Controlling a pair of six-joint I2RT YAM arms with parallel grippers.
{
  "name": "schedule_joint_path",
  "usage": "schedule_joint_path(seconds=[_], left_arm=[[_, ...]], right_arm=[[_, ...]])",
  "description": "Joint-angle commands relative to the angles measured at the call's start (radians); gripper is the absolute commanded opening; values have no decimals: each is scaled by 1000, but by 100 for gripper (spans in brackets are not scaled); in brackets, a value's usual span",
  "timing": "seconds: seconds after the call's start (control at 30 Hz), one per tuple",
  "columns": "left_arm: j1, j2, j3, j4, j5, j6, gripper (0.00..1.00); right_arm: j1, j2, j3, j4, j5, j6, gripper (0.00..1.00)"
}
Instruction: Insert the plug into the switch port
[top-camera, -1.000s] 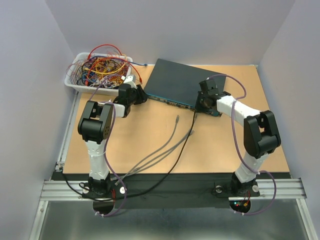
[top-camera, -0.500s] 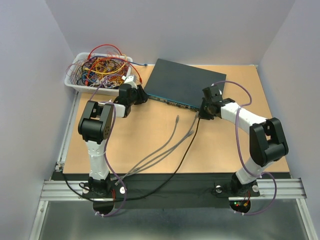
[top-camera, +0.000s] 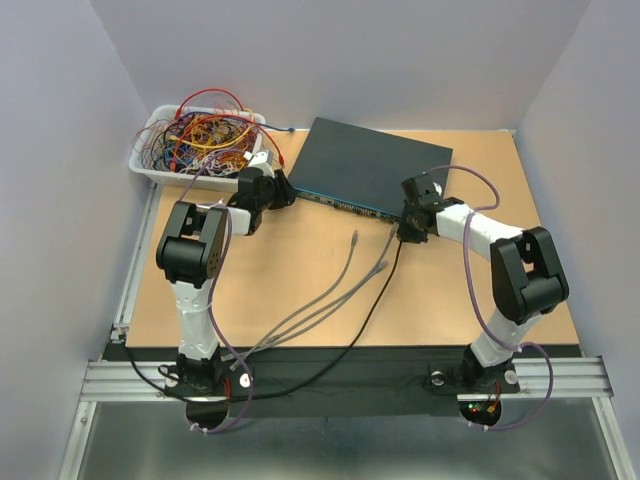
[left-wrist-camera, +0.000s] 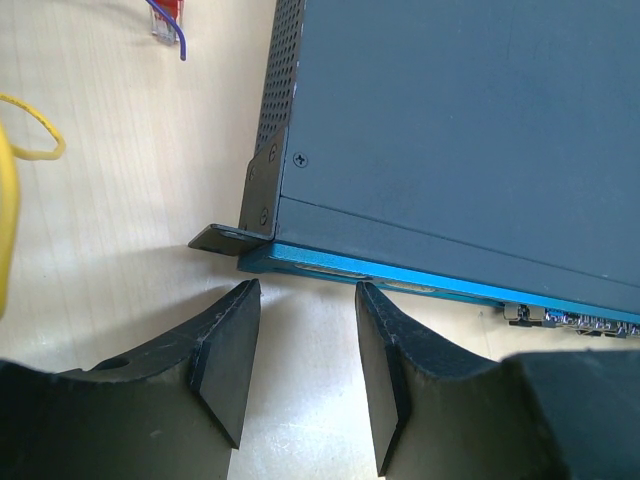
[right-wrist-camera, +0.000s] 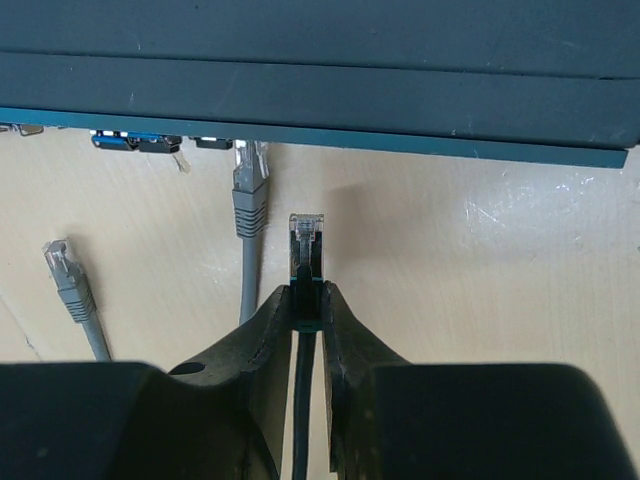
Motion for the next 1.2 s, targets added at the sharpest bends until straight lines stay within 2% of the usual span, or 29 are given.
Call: schedule_joint_path(seconds=[0.0,1.17], left_arm=[[-7,-10,26,29,-2,18,53],[-7,-11,26,29,-5,18,53]], right_arm=[[-3,6,54,17,44,-13,0],[-58,87,146,17,56,-44,1]])
